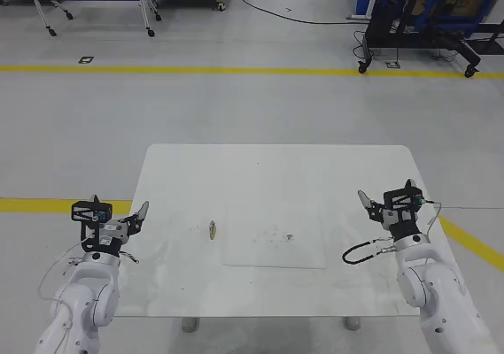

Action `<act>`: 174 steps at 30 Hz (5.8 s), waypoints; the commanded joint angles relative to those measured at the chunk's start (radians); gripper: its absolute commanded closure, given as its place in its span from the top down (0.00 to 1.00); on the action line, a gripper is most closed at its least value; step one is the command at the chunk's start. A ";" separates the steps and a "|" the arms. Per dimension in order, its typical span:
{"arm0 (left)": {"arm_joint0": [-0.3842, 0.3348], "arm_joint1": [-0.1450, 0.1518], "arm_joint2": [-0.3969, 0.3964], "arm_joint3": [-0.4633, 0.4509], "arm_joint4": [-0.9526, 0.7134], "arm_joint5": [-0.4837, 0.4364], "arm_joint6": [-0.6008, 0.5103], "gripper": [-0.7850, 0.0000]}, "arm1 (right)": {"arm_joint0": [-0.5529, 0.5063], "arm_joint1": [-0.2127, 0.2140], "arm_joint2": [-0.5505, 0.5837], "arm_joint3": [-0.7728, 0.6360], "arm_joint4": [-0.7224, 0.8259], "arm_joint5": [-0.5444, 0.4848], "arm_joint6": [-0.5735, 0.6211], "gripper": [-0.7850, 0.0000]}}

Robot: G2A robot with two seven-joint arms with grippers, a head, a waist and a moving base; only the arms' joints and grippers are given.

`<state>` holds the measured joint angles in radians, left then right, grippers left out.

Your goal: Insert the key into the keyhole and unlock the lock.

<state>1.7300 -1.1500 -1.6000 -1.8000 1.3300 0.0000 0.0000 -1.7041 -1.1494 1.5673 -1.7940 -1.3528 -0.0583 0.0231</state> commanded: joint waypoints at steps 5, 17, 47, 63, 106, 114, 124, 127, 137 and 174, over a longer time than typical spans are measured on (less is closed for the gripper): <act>0.000 0.000 0.000 0.000 0.000 0.000 0.000 1.00 | 0.110 0.003 -0.110 0.066 -0.026 -0.273 0.039 1.00; 0.000 0.000 0.000 0.000 0.000 0.000 0.000 1.00 | 0.439 0.006 -0.277 0.496 0.075 -0.941 0.056 1.00; 0.000 0.000 0.000 0.000 0.000 0.000 0.000 1.00 | 0.643 0.049 -0.582 0.693 -0.151 -0.954 -0.102 0.00; 0.000 0.000 0.000 0.000 0.000 0.000 0.000 1.00 | 0.585 0.112 -0.485 0.640 -0.092 -0.954 -0.304 0.00; 0.000 0.000 0.000 0.000 0.000 0.000 0.000 1.00 | 0.562 0.138 -0.475 0.668 0.002 -0.954 -0.369 0.00; -0.002 0.001 -0.006 0.005 0.065 0.039 0.014 1.00 | 0.562 0.138 -0.475 0.668 0.002 -0.954 -0.369 0.00; -0.129 -0.024 0.097 0.021 -0.365 -0.150 -0.123 1.00 | 0.594 0.099 -0.581 0.708 0.361 -0.954 -0.338 0.00; -0.195 -0.030 0.143 0.066 -0.563 -0.257 -0.240 1.00 | 0.623 0.088 -0.664 0.723 0.572 -0.954 -0.298 0.00; -0.405 -0.047 0.285 0.294 -1.265 -0.454 -0.678 1.00 | 0.697 0.095 -0.839 0.732 1.078 -0.954 -0.158 0.00; -0.686 -0.110 0.549 0.738 -1.686 -0.751 -0.918 0.72 | 0.688 0.007 -0.924 0.739 1.650 -0.876 0.145 0.00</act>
<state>1.0447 -1.2592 -1.0545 -1.0637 -0.3569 -0.7485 -0.9201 -1.0188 -1.1388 0.6462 -1.0592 0.2931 -0.9380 0.1614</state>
